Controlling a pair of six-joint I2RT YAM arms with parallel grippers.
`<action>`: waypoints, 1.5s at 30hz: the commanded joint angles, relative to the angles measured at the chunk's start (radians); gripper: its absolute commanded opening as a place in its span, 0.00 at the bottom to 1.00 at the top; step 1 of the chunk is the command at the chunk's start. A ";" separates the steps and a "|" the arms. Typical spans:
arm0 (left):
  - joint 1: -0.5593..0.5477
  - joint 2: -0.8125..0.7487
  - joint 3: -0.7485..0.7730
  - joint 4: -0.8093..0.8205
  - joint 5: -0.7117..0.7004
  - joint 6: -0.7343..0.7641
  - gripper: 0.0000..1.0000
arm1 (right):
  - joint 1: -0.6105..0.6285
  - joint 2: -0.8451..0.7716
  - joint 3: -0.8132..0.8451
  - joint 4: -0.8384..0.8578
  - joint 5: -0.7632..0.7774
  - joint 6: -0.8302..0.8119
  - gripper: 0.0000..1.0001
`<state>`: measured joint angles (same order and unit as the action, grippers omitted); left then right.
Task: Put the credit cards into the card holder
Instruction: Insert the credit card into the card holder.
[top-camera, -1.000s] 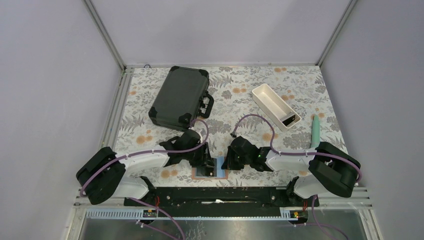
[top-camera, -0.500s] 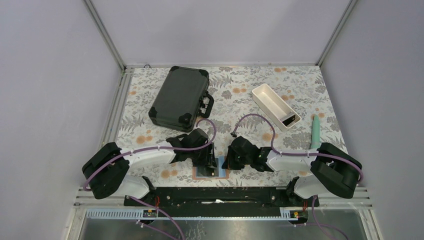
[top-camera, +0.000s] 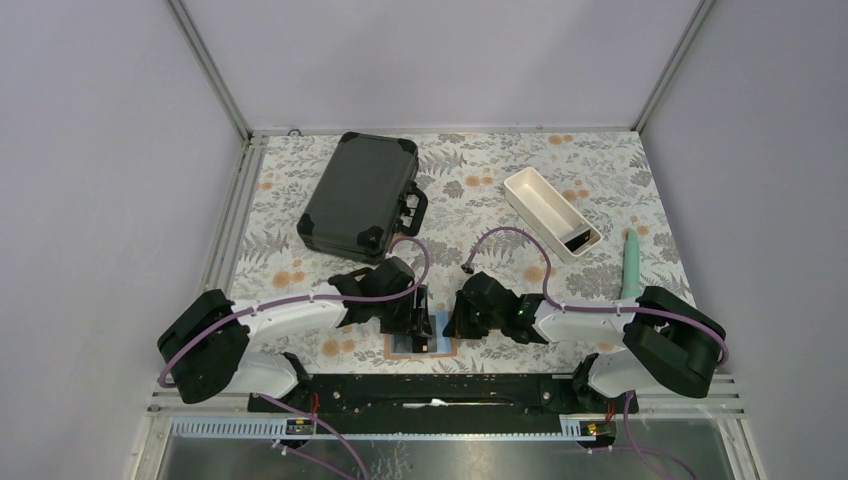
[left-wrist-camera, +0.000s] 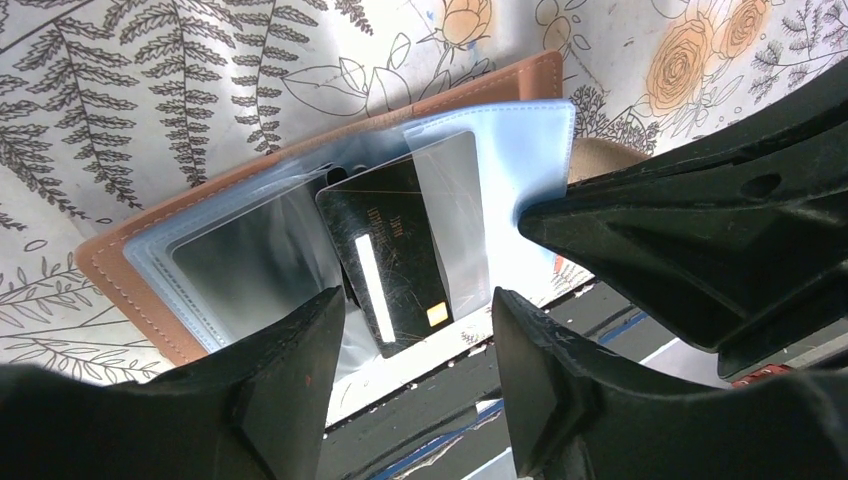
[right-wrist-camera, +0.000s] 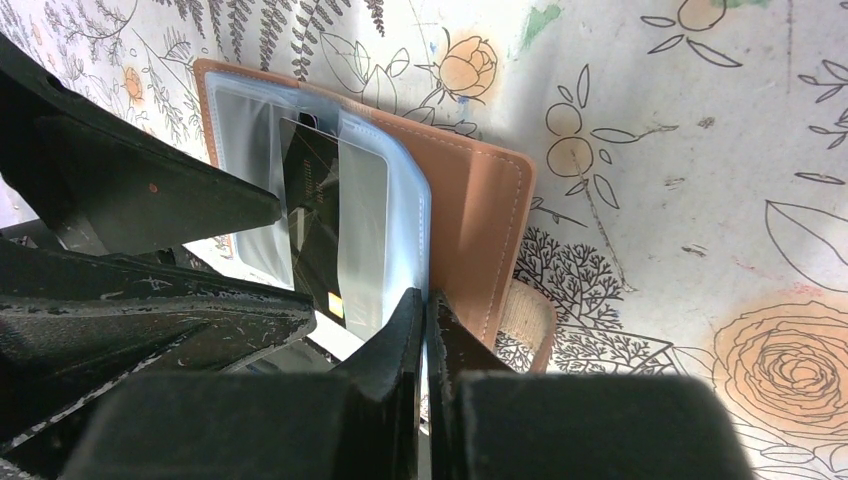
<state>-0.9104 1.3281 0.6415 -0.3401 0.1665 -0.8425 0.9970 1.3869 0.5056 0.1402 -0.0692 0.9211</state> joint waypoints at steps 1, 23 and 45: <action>-0.010 -0.006 -0.007 -0.012 -0.018 -0.010 0.58 | 0.005 -0.026 -0.010 -0.011 0.049 -0.018 0.00; -0.038 0.057 0.022 0.125 0.027 -0.061 0.52 | 0.005 -0.037 -0.019 -0.011 0.050 -0.010 0.00; -0.039 0.082 0.038 0.168 -0.039 -0.028 0.50 | 0.005 -0.069 -0.019 -0.053 0.092 -0.002 0.01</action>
<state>-0.9459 1.4117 0.6483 -0.1967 0.1699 -0.8928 0.9966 1.3674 0.4812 0.1352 -0.0509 0.9211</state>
